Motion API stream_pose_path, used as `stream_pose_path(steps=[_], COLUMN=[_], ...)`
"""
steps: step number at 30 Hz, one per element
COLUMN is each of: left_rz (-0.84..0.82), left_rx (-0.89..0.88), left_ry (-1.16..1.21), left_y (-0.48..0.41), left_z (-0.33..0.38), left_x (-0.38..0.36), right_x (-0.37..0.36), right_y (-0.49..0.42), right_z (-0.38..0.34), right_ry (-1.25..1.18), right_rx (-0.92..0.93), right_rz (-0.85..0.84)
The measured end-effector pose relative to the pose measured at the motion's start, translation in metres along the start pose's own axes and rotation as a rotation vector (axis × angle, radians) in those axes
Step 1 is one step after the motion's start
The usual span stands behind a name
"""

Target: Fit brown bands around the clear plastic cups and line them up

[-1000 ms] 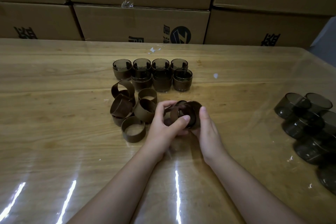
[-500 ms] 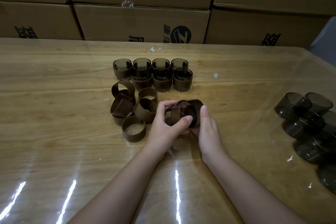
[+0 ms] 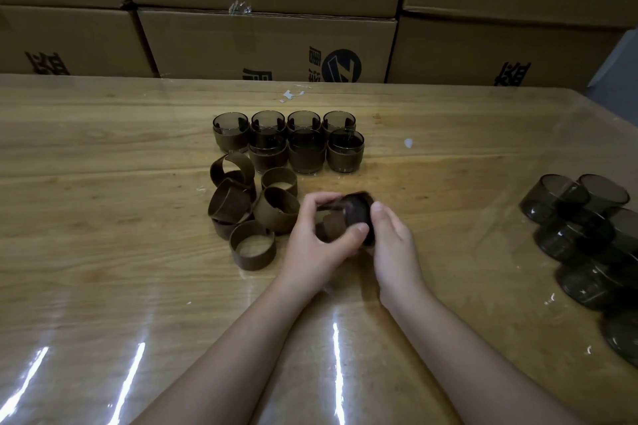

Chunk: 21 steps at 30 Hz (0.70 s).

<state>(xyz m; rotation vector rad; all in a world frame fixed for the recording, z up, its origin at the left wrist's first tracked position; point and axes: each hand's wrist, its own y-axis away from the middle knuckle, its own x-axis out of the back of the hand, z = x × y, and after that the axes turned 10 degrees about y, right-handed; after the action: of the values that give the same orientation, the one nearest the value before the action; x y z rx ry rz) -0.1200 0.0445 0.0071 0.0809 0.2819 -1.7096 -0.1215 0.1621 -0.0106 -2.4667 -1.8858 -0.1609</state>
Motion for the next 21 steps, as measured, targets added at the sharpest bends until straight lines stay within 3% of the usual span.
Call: stream_pose_path(steps=[3, 9, 14, 21], left_rz=[0.003, -0.011, -0.117, -0.279], left_rx=[-0.017, 0.196, 0.328, 0.387], left_ry=[-0.071, 0.293, 0.559, 0.693], left_y=[0.001, -0.003, -0.005, -0.006], left_z=[0.003, 0.005, 0.011, 0.013], left_x=[0.001, 0.004, 0.008, 0.009], right_x=[0.005, 0.010, 0.008, 0.016], right_y=[-0.002, -0.002, 0.002, -0.003], right_z=[-0.003, -0.007, -0.008, -0.010], right_ry=[-0.036, -0.117, -0.075, -0.109], right_rx=[-0.012, 0.029, 0.073, 0.077], right_rz=[-0.066, -0.153, -0.267, -0.393])
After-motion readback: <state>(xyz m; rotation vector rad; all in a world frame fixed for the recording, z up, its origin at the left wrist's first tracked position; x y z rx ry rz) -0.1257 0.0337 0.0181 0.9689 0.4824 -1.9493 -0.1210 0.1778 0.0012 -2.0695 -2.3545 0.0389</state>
